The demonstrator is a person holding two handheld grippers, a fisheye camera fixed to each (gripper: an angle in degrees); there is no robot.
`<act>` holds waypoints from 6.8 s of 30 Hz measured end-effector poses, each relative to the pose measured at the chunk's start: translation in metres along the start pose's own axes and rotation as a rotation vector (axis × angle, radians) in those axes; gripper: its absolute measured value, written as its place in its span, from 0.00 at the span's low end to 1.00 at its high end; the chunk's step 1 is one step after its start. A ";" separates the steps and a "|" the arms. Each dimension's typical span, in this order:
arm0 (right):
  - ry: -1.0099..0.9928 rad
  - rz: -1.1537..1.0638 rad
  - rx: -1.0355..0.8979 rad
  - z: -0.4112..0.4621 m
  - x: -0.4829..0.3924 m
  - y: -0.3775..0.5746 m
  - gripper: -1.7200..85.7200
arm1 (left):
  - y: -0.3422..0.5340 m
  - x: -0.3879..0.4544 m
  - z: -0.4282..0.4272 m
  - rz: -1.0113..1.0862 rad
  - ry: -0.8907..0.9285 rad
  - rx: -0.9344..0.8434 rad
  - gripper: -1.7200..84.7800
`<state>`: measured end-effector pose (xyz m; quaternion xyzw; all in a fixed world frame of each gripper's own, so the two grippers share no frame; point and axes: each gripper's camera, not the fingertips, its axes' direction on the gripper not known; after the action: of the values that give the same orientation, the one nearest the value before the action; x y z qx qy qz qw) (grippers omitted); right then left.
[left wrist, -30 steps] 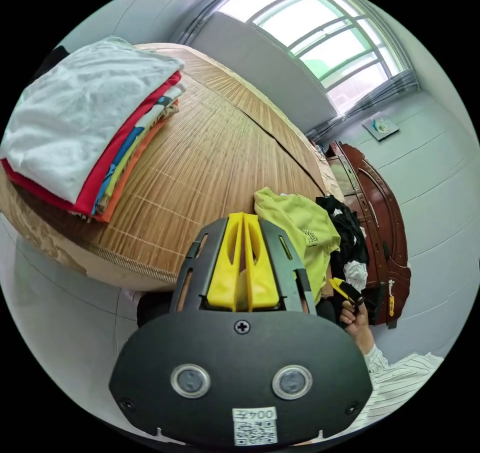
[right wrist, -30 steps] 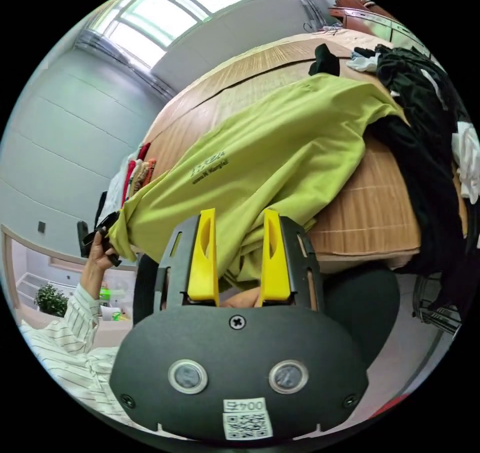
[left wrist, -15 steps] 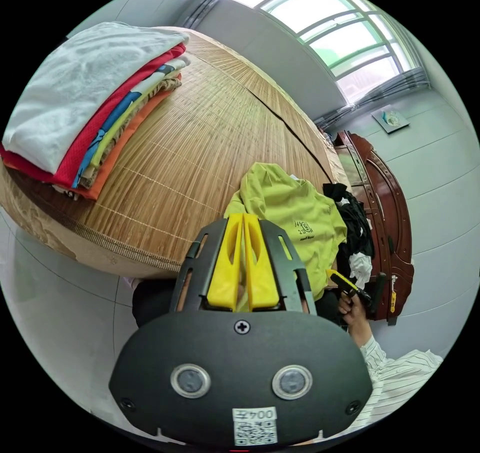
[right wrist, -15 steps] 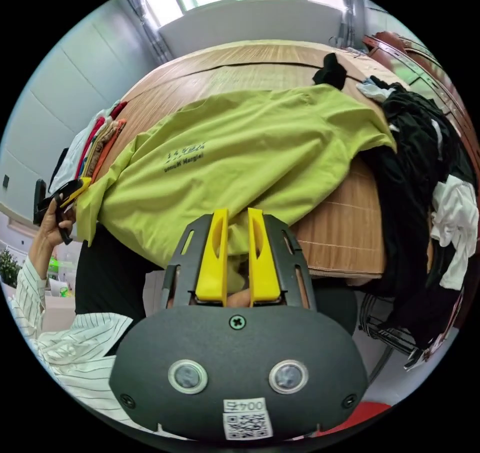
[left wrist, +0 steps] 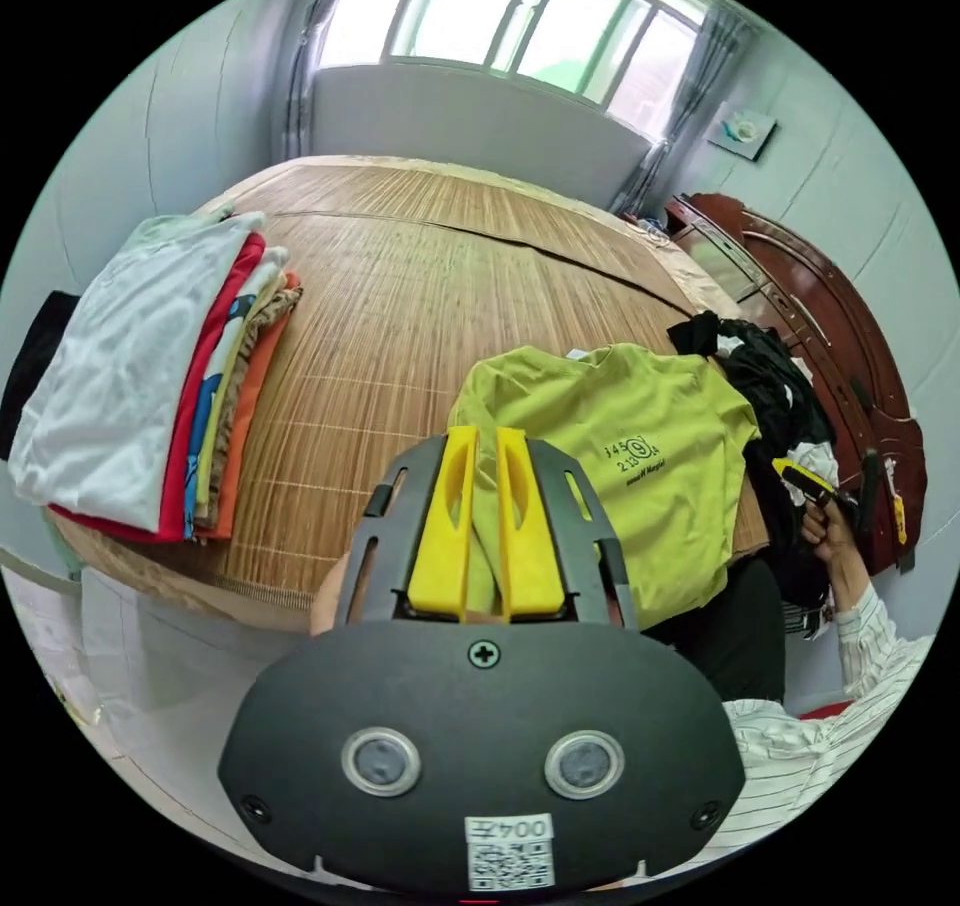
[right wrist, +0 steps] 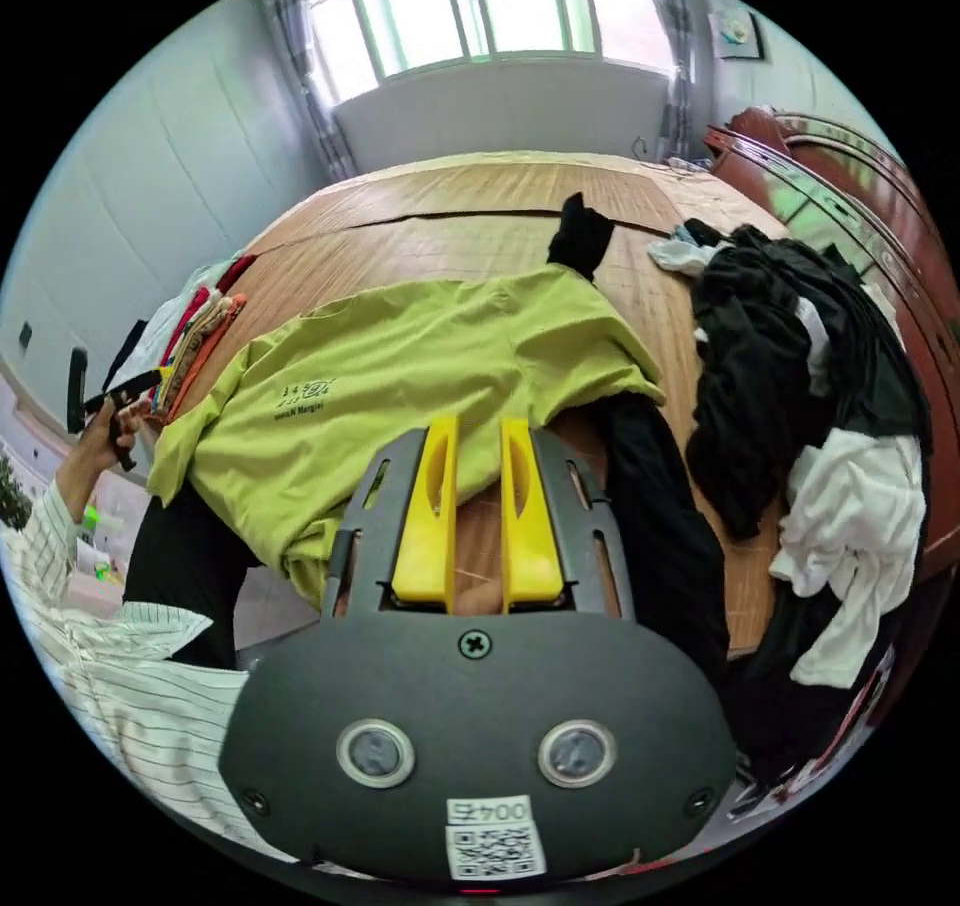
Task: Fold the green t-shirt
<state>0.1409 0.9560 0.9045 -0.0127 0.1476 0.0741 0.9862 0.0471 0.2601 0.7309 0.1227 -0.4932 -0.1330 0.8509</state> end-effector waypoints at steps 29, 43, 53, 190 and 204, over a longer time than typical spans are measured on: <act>-0.100 -0.113 -0.233 0.141 -0.094 -0.251 0.01 | -0.027 0.060 0.107 -0.003 -0.207 -0.195 0.05; -0.106 0.552 -0.051 0.041 0.025 -0.027 0.19 | 0.029 0.063 0.110 -0.031 -0.252 -0.025 0.04; -0.113 0.434 -0.010 0.059 -0.015 -0.083 0.03 | 0.031 0.044 0.114 -0.071 -0.185 -0.028 0.04; 0.071 -0.246 0.610 -0.374 -0.124 0.216 0.01 | 0.093 0.099 -0.365 0.448 -0.014 0.466 0.02; 0.353 -0.274 1.133 -0.564 -0.245 0.337 0.01 | 0.218 0.141 -0.558 0.258 -0.015 1.036 0.03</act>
<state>-0.3048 1.2277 0.4363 0.4831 0.3224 -0.1469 0.8007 0.6241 0.4580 0.6486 0.4641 -0.5115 0.2326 0.6848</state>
